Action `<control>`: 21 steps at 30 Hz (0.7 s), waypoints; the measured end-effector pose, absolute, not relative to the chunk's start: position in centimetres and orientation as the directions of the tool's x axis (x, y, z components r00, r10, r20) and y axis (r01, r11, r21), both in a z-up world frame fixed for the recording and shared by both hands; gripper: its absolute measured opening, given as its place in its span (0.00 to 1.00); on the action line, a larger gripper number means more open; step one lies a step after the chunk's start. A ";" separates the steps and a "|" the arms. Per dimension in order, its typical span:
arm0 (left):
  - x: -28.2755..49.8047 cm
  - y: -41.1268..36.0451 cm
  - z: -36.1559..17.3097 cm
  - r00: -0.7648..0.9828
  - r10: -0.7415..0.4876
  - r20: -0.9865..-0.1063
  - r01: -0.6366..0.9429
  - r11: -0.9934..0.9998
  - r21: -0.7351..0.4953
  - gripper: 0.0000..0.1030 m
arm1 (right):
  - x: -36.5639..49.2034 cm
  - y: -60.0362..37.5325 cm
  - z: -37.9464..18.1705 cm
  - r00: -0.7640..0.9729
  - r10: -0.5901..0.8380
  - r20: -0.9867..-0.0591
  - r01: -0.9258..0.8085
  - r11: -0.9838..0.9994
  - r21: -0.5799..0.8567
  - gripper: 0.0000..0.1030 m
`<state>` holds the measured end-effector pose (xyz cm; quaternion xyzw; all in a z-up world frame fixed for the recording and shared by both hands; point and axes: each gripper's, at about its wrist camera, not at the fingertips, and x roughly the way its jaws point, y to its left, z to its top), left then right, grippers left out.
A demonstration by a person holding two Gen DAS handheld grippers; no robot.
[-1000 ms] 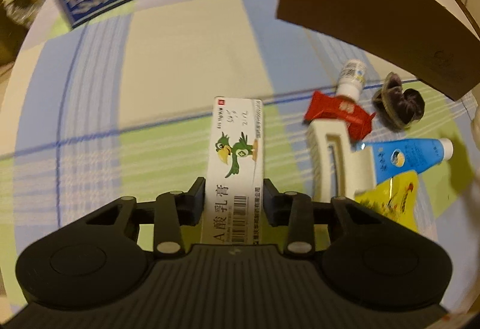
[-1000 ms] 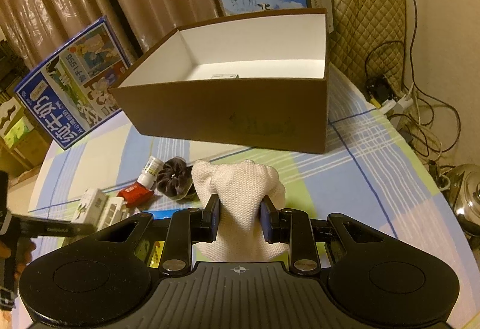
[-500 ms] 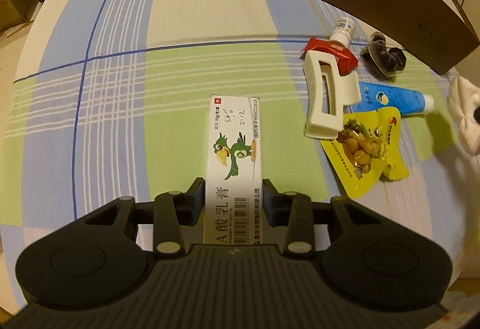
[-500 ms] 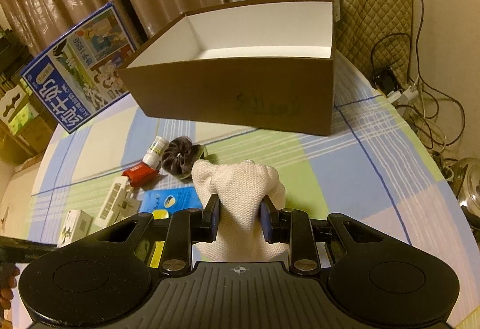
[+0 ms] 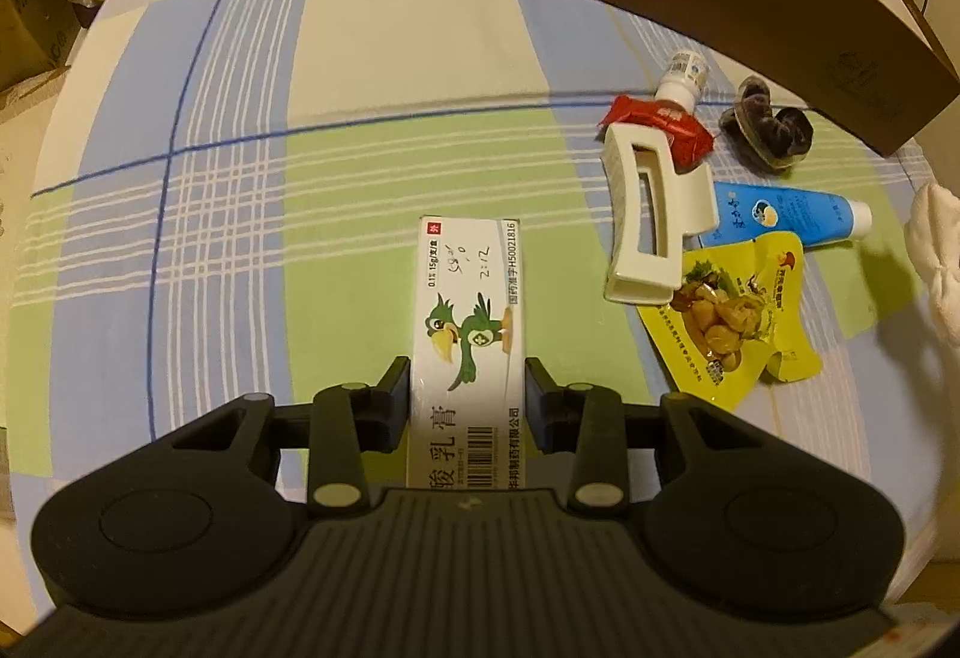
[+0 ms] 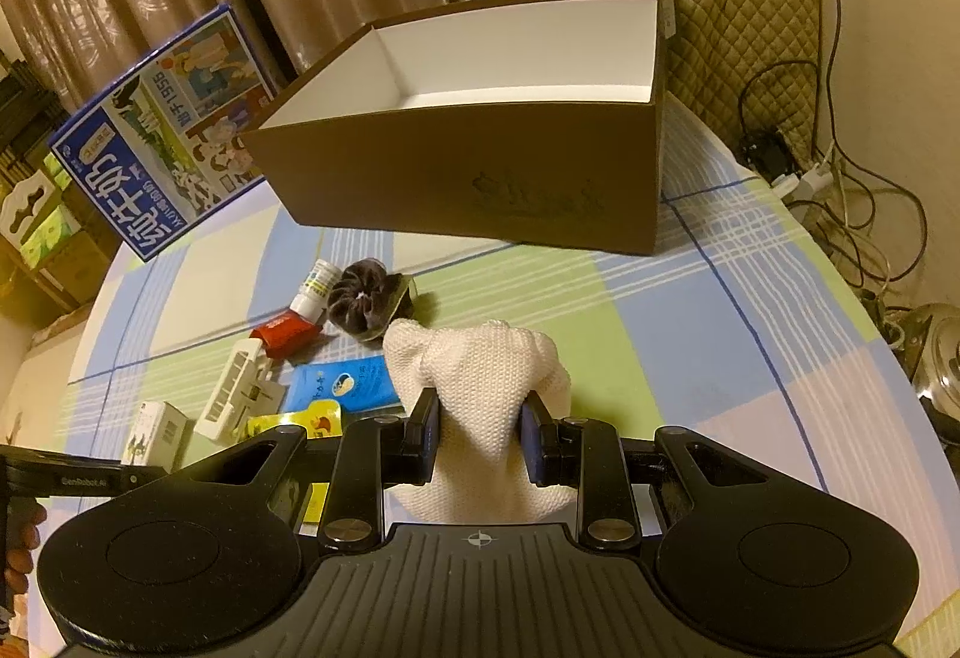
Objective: Organize objects
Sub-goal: 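Lift both held items and carry them over the brown box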
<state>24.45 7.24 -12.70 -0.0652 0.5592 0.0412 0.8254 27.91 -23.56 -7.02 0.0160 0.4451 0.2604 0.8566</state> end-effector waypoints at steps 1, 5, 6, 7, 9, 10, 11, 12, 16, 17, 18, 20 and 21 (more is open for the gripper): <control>24.5 7.3 -12.5 0.377 -0.003 -0.926 -0.142 0.988 -0.061 0.32 | 27.9 -23.6 -7.0 0.469 0.461 -0.753 -0.432 0.864 0.260 0.24; 24.6 7.4 -11.2 0.408 0.006 -0.913 -0.146 0.988 -0.058 0.32 | 27.8 -23.8 -6.6 0.476 0.465 -0.747 -0.436 0.862 0.259 0.24; 24.7 7.3 -10.8 0.416 0.009 -0.910 -0.146 0.988 -0.057 0.32 | 27.9 -23.9 -6.5 0.477 0.465 -0.745 -0.436 0.862 0.259 0.24; 24.8 7.3 -10.4 0.424 0.013 -0.906 -0.145 0.988 -0.054 0.32 | 27.9 -23.9 -6.4 0.480 0.466 -0.744 -0.437 0.862 0.258 0.24; 25.0 7.1 -9.6 0.441 0.013 -0.897 -0.143 0.988 -0.056 0.32 | 28.0 -24.0 -6.2 0.481 0.468 -0.741 -0.438 0.861 0.259 0.24; 25.2 7.0 -9.2 0.449 0.010 -0.893 -0.141 0.988 -0.060 0.32 | 28.1 -24.0 -6.1 0.482 0.469 -0.740 -0.438 0.860 0.260 0.24; 25.3 6.9 -8.8 0.457 0.008 -0.889 -0.138 0.989 -0.062 0.32 | 28.2 -24.1 -6.0 0.483 0.471 -0.738 -0.439 0.860 0.262 0.24; 25.5 6.7 -8.4 0.465 0.007 -0.885 -0.133 0.989 -0.062 0.32 | 28.2 -24.1 -5.9 0.484 0.472 -0.737 -0.440 0.859 0.262 0.24; 26.5 5.6 -6.9 0.495 -0.006 -0.869 -0.101 0.993 -0.064 0.32 | 28.8 -24.1 -5.2 0.488 0.484 -0.726 -0.451 0.852 0.266 0.24; 26.8 5.4 -6.5 0.502 -0.012 -0.865 -0.092 0.993 -0.068 0.32 | 29.0 -24.1 -5.0 0.489 0.488 -0.723 -0.453 0.850 0.267 0.24; 27.2 5.1 -6.2 0.509 -0.020 -0.860 -0.084 0.994 -0.072 0.32 | 29.2 -24.1 -4.8 0.491 0.491 -0.719 -0.456 0.849 0.269 0.24; 28.0 4.4 -5.4 0.527 -0.030 -0.850 -0.064 0.995 -0.075 0.32 | 29.7 -24.1 -4.3 0.496 0.497 -0.712 -0.461 0.846 0.269 0.24; 28.5 4.1 -5.1 0.534 -0.034 -0.845 -0.054 0.996 -0.074 0.32 | 30.0 -24.0 -4.0 0.496 0.501 -0.709 -0.464 0.843 0.271 0.24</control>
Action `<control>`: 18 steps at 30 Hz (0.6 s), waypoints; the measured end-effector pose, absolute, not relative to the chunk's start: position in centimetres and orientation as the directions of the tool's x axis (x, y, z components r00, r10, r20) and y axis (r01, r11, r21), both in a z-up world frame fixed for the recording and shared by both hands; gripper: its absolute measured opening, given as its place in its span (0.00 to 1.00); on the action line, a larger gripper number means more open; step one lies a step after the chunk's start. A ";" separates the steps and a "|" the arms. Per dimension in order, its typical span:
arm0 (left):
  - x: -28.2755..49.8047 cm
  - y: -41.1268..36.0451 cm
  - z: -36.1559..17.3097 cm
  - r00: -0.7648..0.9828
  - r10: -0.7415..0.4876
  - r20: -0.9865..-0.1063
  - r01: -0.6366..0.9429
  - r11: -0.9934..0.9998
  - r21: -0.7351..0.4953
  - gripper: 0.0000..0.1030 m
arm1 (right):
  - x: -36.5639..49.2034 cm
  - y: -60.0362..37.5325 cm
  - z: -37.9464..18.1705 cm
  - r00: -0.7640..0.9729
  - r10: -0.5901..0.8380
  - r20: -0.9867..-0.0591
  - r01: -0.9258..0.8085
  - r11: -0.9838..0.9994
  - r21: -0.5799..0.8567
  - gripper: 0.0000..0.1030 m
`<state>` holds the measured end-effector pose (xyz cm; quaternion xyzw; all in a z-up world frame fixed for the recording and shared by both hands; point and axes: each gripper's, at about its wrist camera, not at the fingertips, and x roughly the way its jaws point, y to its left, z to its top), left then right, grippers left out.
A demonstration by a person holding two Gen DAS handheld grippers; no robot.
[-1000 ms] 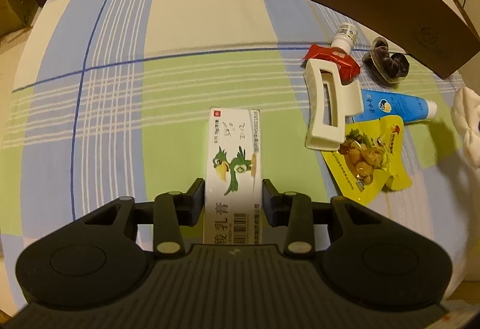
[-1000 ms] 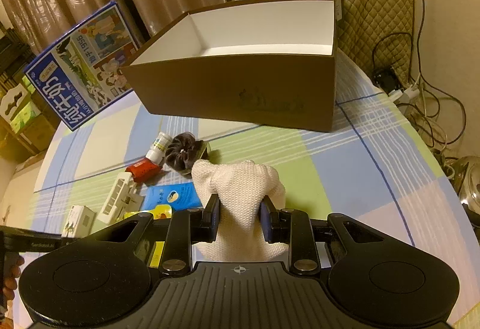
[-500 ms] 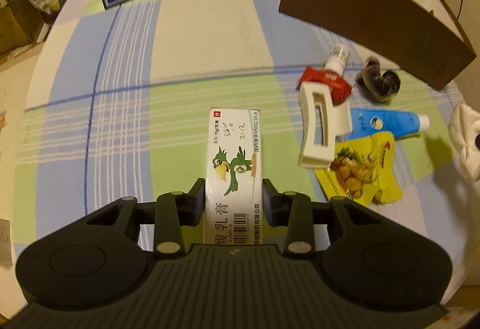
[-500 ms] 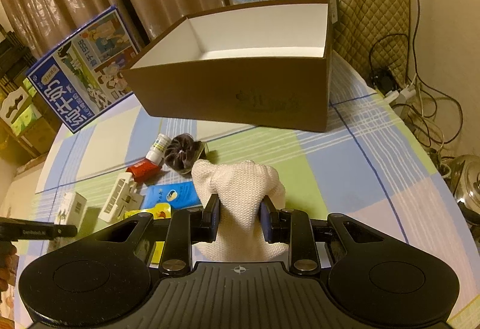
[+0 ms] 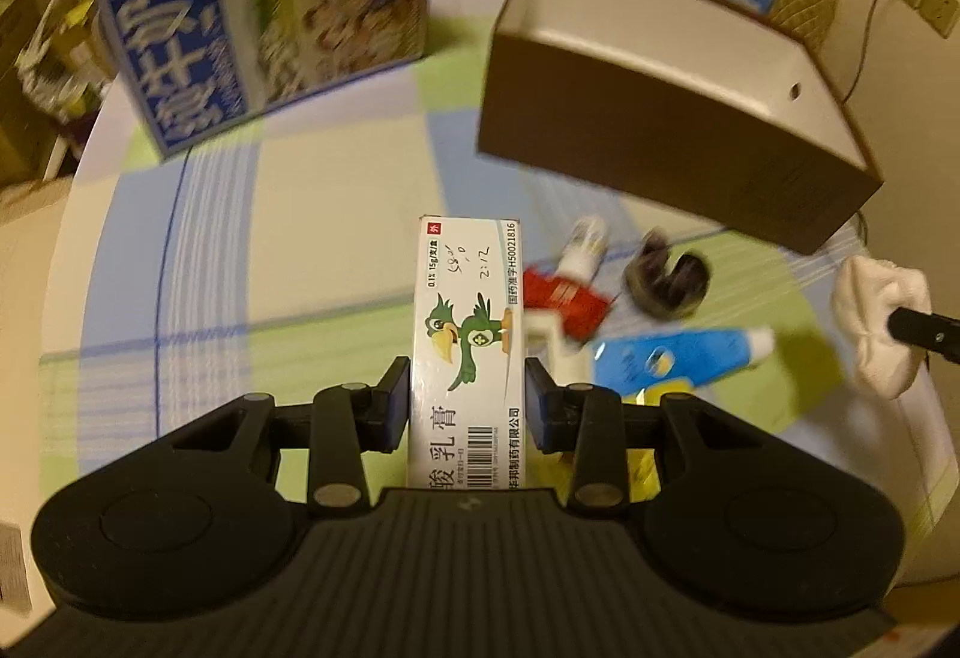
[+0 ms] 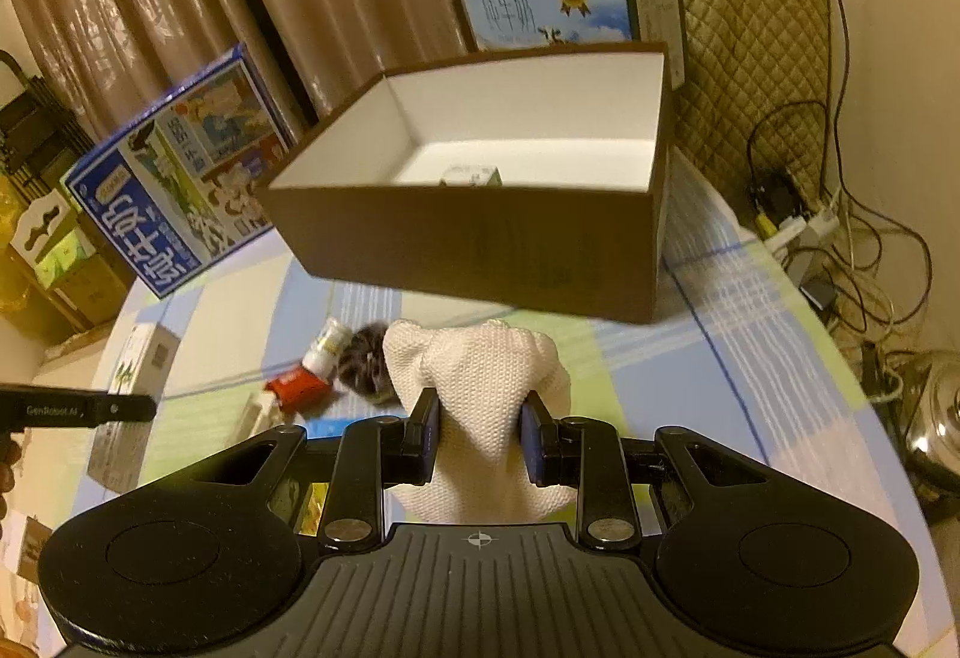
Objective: Organize objects
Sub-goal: 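Lift both held items and carry them over the brown box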
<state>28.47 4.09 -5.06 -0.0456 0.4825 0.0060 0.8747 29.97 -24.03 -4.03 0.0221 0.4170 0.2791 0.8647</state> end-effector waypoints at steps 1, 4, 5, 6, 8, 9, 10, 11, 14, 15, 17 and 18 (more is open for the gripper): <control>29.0 3.8 -4.7 0.542 -0.038 -0.839 -0.044 0.996 -0.073 0.32 | 30.3 -24.0 -3.7 0.498 0.506 -0.704 -0.468 0.840 0.273 0.24; 30.7 2.9 -3.5 0.571 -0.047 -0.820 -0.013 0.998 -0.066 0.32 | 31.5 -24.0 -2.9 0.506 0.511 -0.695 -0.471 0.839 0.273 0.24; 31.2 2.6 -3.1 0.580 -0.051 -0.813 -0.003 0.998 -0.064 0.32 | 32.0 -23.9 -2.6 0.510 0.512 -0.691 -0.471 0.839 0.273 0.24; 31.8 2.4 -2.6 0.590 -0.056 -0.805 0.008 0.998 -0.063 0.32 | 32.3 -23.9 -2.4 0.513 0.515 -0.687 -0.473 0.837 0.274 0.24; 33.1 1.9 -1.8 0.609 -0.064 -0.791 0.028 0.998 -0.059 0.32 | 33.3 -23.8 -1.7 0.520 0.523 -0.675 -0.481 0.833 0.274 0.24; 33.8 1.6 -1.4 0.616 -0.069 -0.784 0.037 0.998 -0.058 0.32 | 33.8 -23.6 -1.3 0.525 0.525 -0.669 -0.486 0.831 0.270 0.24; 34.6 1.4 -0.9 0.625 -0.075 -0.777 0.048 0.997 -0.058 0.32 | 34.3 -23.6 -1.1 0.529 0.527 -0.665 -0.490 0.830 0.268 0.24; 35.3 1.1 -0.6 0.632 -0.079 -0.771 0.056 0.997 -0.056 0.32 | 34.9 -23.4 -0.7 0.536 0.528 -0.659 -0.493 0.829 0.264 0.24; 37.7 0.0 0.4 0.654 -0.079 -0.752 0.075 0.996 -0.039 0.32 | 36.5 -23.0 0.3 0.552 0.534 -0.641 -0.502 0.826 0.255 0.24; 38.5 -0.4 0.7 0.661 -0.080 -0.746 0.081 0.996 -0.035 0.32 | 37.0 -22.9 0.5 0.557 0.535 -0.636 -0.505 0.825 0.252 0.24; 40.1 -1.1 1.3 0.672 -0.086 -0.736 0.094 0.995 -0.030 0.32 | 38.4 -22.6 1.1 0.567 0.535 -0.627 -0.509 0.825 0.244 0.24; 40.9 -1.4 1.4 0.675 -0.087 -0.733 0.098 0.995 -0.028 0.32 | 39.0 -22.4 1.2 0.571 0.533 -0.624 -0.509 0.826 0.240 0.24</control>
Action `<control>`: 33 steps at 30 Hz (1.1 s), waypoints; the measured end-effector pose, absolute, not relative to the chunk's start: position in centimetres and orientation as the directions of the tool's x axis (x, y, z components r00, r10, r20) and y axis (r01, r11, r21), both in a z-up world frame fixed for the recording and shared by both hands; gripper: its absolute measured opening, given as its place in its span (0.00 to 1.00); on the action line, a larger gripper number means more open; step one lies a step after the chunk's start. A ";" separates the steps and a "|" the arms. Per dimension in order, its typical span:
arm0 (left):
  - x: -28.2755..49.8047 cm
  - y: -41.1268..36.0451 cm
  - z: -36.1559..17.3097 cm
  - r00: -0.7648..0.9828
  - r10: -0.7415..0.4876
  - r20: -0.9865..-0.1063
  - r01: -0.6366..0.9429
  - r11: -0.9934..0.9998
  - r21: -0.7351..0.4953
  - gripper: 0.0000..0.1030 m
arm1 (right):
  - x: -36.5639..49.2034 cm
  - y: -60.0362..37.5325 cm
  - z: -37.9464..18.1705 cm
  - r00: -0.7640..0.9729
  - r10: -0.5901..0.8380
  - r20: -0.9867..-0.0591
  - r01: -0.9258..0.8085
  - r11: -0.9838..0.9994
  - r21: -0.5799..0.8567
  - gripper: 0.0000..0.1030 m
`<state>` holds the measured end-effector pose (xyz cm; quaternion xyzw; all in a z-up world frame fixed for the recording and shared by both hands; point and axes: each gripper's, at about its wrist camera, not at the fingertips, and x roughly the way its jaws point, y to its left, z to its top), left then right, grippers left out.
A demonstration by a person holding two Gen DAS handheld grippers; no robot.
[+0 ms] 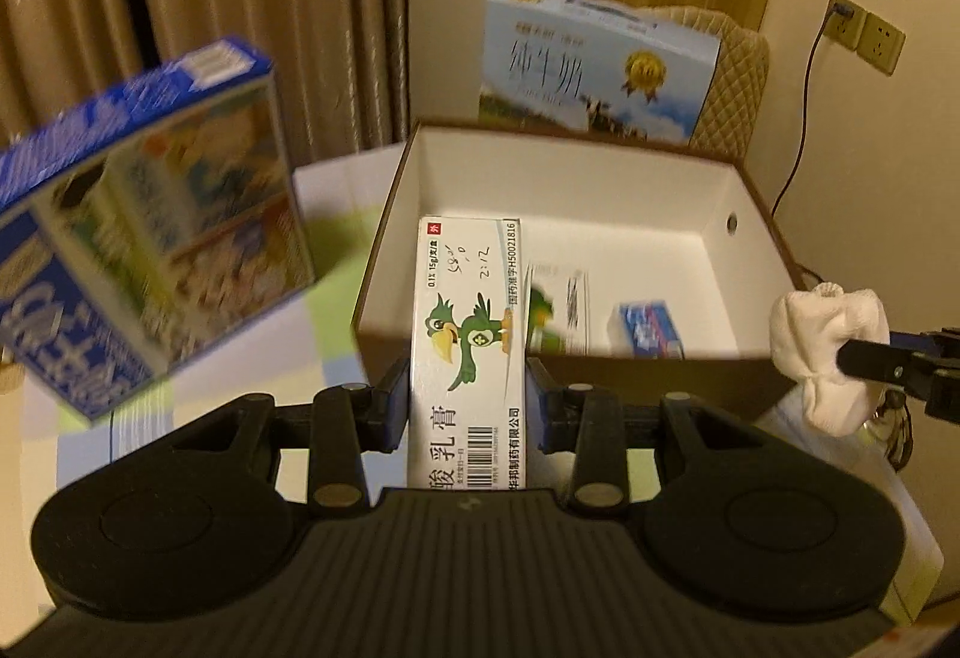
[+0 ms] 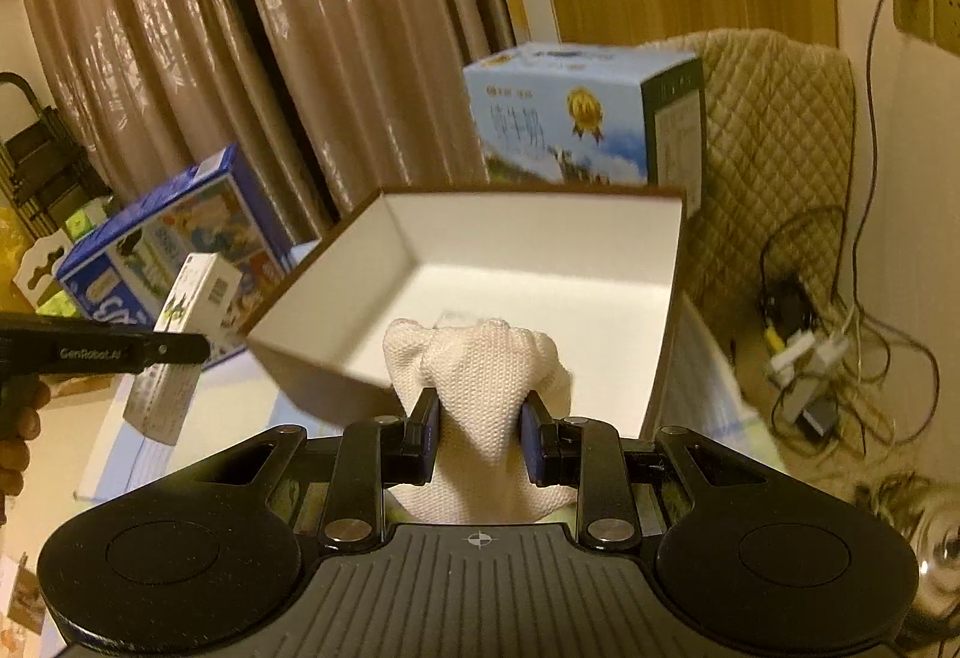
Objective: Organize objects
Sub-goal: 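Lift both held items and carry them over the brown box, then lower both items into the box and open both grippers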
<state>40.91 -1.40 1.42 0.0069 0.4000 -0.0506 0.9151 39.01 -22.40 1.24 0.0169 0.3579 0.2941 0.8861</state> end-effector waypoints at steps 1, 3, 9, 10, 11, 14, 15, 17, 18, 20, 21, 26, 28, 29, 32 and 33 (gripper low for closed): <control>41.8 -1.8 1.6 0.680 -0.089 -0.728 0.105 0.994 -0.023 0.32 | 39.5 -22.3 1.4 0.574 0.532 -0.622 -0.510 0.827 0.237 0.24; 43.3 -2.3 1.9 0.684 -0.086 -0.724 0.114 0.993 -0.009 0.32 | 40.9 -22.0 1.8 0.583 0.529 -0.616 -0.511 0.829 0.228 0.24; 47.6 -3.5 1.8 0.682 -0.069 -0.728 0.134 0.991 0.032 0.32 | 44.5 -21.5 1.9 0.599 0.512 -0.616 -0.508 0.837 0.202 0.24; 48.2 -3.7 1.7 0.682 -0.067 -0.729 0.137 0.990 0.037 0.32 | 45.1 -21.3 1.9 0.600 0.507 -0.619 -0.508 0.839 0.195 0.24; 48.8 -3.8 1.6 0.681 -0.065 -0.730 0.137 0.990 0.040 0.32 | 45.6 -21.2 1.8 0.600 0.503 -0.622 -0.507 0.841 0.190 0.24; 50.8 -4.2 1.2 0.671 -0.067 -0.738 0.137 0.990 0.034 0.32 | 47.3 -20.7 1.2 0.600 0.488 -0.634 -0.503 0.846 0.175 0.24; 51.4 -4.4 0.9 0.668 -0.066 -0.741 0.138 0.990 0.036 0.32 | 47.7 -20.6 1.0 0.599 0.485 -0.637 -0.501 0.848 0.173 0.24; 52.6 -4.8 0.3 0.660 -0.053 -0.750 0.139 0.989 0.052 0.32 | 48.6 -20.3 0.5 0.594 0.474 -0.650 -0.497 0.852 0.167 0.24; 53.2 -5.0 -0.1 0.653 -0.050 -0.756 0.142 0.988 0.057 0.32 | 49.1 -20.1 0.2 0.592 0.467 -0.657 -0.494 0.854 0.163 0.24; 54.4 -5.3 -1.2 0.629 -0.047 -0.776 0.147 0.987 0.059 0.32 | 49.9 -19.8 -0.5 0.585 0.454 -0.672 -0.490 0.858 0.153 0.24; 54.9 -5.4 -1.9 0.615 -0.045 -0.787 0.150 0.987 0.061 0.32 | 50.2 -19.7 -0.9 0.580 0.447 -0.681 -0.488 0.860 0.149 0.24; 57.0 -5.6 -5.4 0.535 -0.022 -0.844 0.153 0.986 0.071 0.32 | 51.6 -19.4 -2.7 0.546 0.423 -0.724 -0.480 0.865 0.144 0.24; 57.4 -5.5 -6.7 0.511 -0.015 -0.859 0.160 0.984 0.078 0.32 | 51.9 -19.3 -3.2 0.536 0.414 -0.735 -0.481 0.866 0.137 0.24; 57.6 -5.5 -7.2 0.500 -0.010 -0.866 0.162 0.983 0.082 0.32 | 52.1 -19.2 -3.4 0.531 0.411 -0.741 -0.484 0.865 0.134 0.24; 58.1 -5.6 -8.6 0.472 0.007 -0.882 0.169 0.981 0.098 0.32 | 52.6 -19.0 -4.0 0.518 0.400 -0.756 -0.490 0.863 0.120 0.24; 58.2 -5.6 -8.9 0.467 0.011 -0.884 0.172 0.980 0.104 0.32 | 52.7 -18.9 -4.1 0.514 0.396 -0.761 -0.492 0.863 0.117 0.24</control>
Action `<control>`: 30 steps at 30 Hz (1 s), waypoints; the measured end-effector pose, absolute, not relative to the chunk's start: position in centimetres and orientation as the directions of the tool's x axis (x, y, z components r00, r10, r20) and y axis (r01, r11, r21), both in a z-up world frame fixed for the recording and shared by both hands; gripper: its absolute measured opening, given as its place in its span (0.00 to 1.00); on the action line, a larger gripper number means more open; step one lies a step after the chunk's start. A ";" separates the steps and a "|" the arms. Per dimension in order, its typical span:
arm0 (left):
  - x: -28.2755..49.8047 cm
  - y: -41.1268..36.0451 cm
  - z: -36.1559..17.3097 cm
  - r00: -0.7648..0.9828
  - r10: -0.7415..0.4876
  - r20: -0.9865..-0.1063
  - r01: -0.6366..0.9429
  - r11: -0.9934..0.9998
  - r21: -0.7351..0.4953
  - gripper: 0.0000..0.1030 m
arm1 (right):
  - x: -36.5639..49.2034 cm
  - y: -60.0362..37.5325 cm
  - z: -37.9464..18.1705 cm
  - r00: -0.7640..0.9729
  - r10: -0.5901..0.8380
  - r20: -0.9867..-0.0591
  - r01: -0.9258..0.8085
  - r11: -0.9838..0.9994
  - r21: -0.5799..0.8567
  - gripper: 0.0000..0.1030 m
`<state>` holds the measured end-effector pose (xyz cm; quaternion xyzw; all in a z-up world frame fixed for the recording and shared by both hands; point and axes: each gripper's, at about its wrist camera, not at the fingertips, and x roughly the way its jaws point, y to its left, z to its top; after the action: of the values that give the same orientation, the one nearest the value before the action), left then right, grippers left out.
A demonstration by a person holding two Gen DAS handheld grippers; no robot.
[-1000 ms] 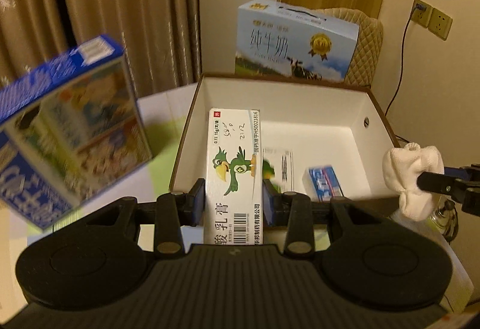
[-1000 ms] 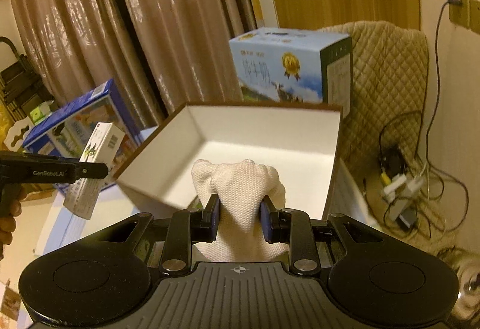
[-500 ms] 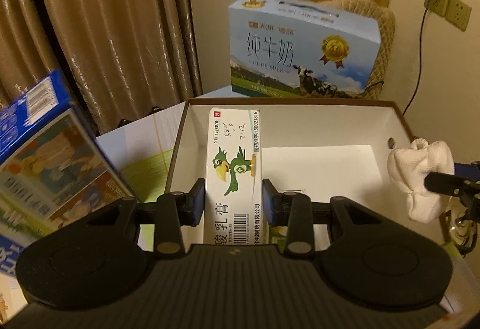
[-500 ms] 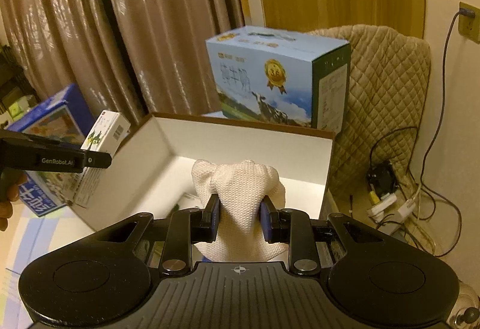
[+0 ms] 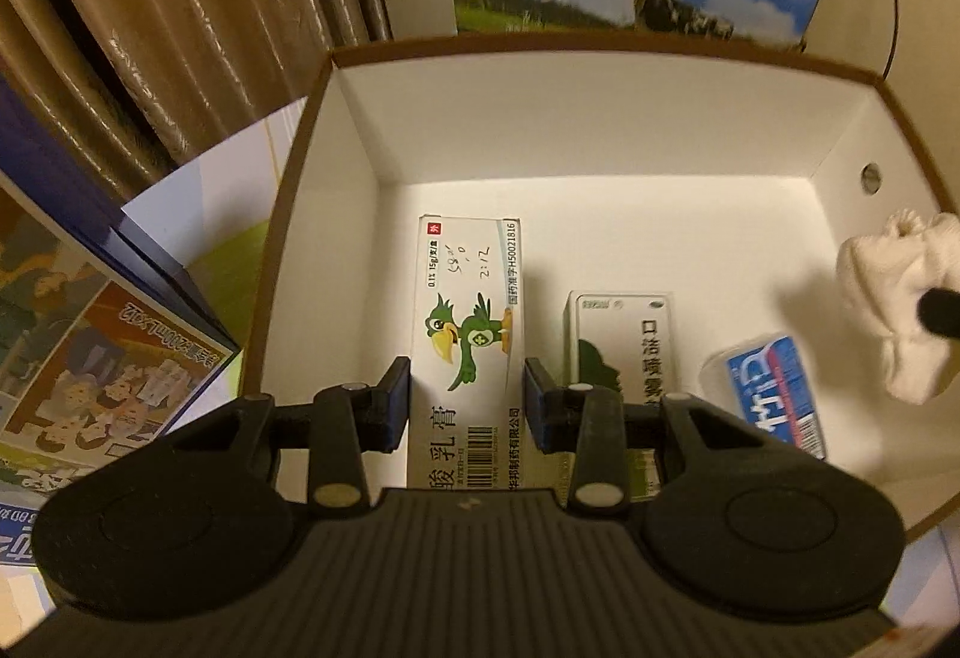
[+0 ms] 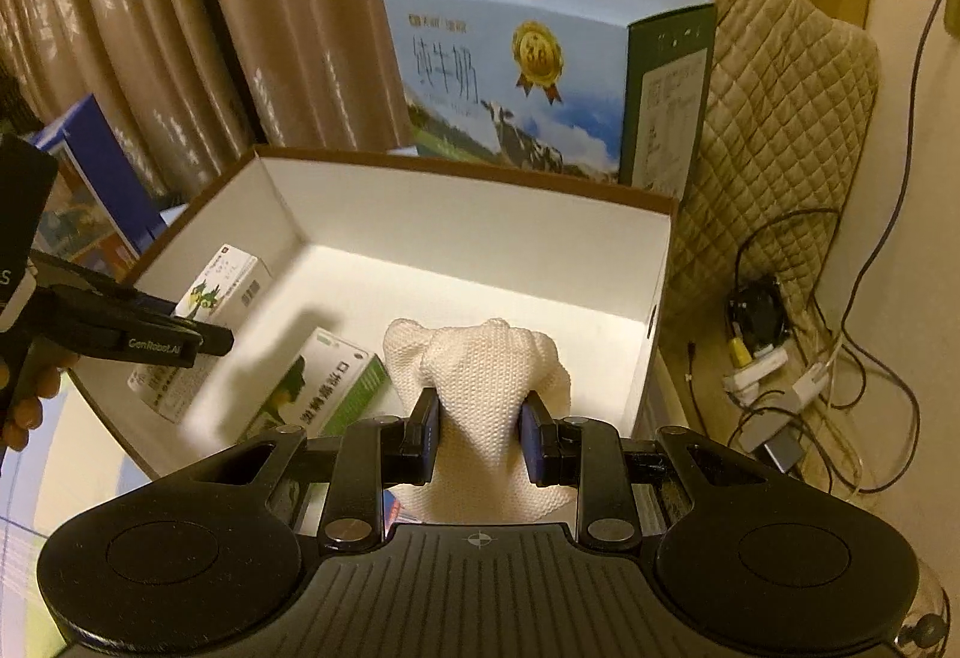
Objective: Organize objects
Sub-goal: 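Lower both items into the box and open both grippers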
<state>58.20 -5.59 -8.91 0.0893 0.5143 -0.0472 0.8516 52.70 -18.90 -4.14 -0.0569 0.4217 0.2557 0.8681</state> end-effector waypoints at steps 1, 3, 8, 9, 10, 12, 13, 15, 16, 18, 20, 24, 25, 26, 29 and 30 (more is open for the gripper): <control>58.4 -5.7 -9.2 0.460 0.014 -0.888 0.176 0.979 0.106 0.32 | 52.9 -18.8 -4.3 0.511 0.392 -0.765 -0.493 0.863 0.113 0.24; 58.6 -5.8 -9.7 0.450 0.017 -0.893 0.182 0.977 0.110 0.32 | 53.1 -18.6 -4.6 0.504 0.386 -0.773 -0.497 0.861 0.106 0.24; 59.3 -6.0 -10.8 0.423 0.025 -0.906 0.189 0.975 0.115 0.33 | 53.4 -18.2 -5.0 0.498 0.360 -0.789 -0.506 0.860 0.073 0.24; 59.3 -6.0 -11.0 0.418 0.027 -0.908 0.189 0.975 0.116 0.33 | 53.4 -18.2 -5.1 0.498 0.355 -0.791 -0.506 0.860 0.068 0.24; 59.3 -6.0 -11.2 0.410 0.028 -0.912 0.187 0.976 0.114 0.33 | 53.5 -18.1 -5.2 0.498 0.350 -0.794 -0.506 0.861 0.062 0.24; 59.3 -5.8 -11.5 0.399 0.025 -0.917 0.186 0.977 0.108 0.33 | 53.6 -18.0 -5.2 0.497 0.344 -0.797 -0.508 0.860 0.054 0.24; 59.2 -5.8 -11.5 0.401 0.026 -0.916 0.186 0.977 0.109 0.34 | 53.7 -18.0 -5.3 0.497 0.340 -0.798 -0.509 0.859 0.049 0.24; 59.1 -5.6 -11.4 0.404 0.025 -0.914 0.185 0.977 0.108 0.37 | 53.8 -17.9 -5.3 0.498 0.335 -0.800 -0.509 0.859 0.043 0.24; 59.0 -5.4 -11.3 0.405 0.024 -0.914 0.182 0.978 0.106 0.39 | 53.9 -17.9 -5.3 0.498 0.332 -0.801 -0.510 0.859 0.039 0.24; 58.9 -5.2 -11.1 0.409 0.022 -0.912 0.176 0.979 0.103 0.39 | 53.9 -17.8 -5.4 0.498 0.325 -0.804 -0.510 0.860 0.031 0.24; 58.8 -4.8 -10.6 0.412 0.007 -0.911 0.169 0.982 0.084 0.41 | 53.9 -17.8 -5.4 0.497 0.319 -0.807 -0.513 0.858 0.024 0.24; 58.4 -4.6 -9.6 0.426 -0.014 -0.905 0.168 0.984 0.063 0.42 | 54.1 -17.6 -5.5 0.499 0.309 -0.810 -0.517 0.856 0.009 0.24; 58.2 -4.5 -9.4 0.430 -0.021 -0.903 0.168 0.984 0.057 0.44 | 54.2 -17.6 -5.5 0.498 0.309 -0.810 -0.517 0.856 0.009 0.24; 58.1 -4.5 -9.2 0.433 -0.029 -0.901 0.167 0.985 0.049 0.47 | 54.2 -17.5 -5.5 0.496 0.308 -0.812 -0.517 0.856 0.008 0.24; 57.5 -4.4 -8.4 0.455 -0.023 -0.890 0.156 0.986 0.054 0.59 | 54.1 -17.4 -5.3 0.513 0.305 -0.802 -0.523 0.852 -0.010 0.24; 57.3 -4.4 -8.0 0.466 -0.021 -0.885 0.155 0.986 0.058 0.60 | 53.9 -17.4 -5.2 0.521 0.307 -0.797 -0.526 0.850 -0.017 0.25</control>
<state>57.29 -4.41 -8.02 0.0652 0.5143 -0.0515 0.8536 53.93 -17.45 -5.16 -0.1292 0.4256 0.2414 0.8625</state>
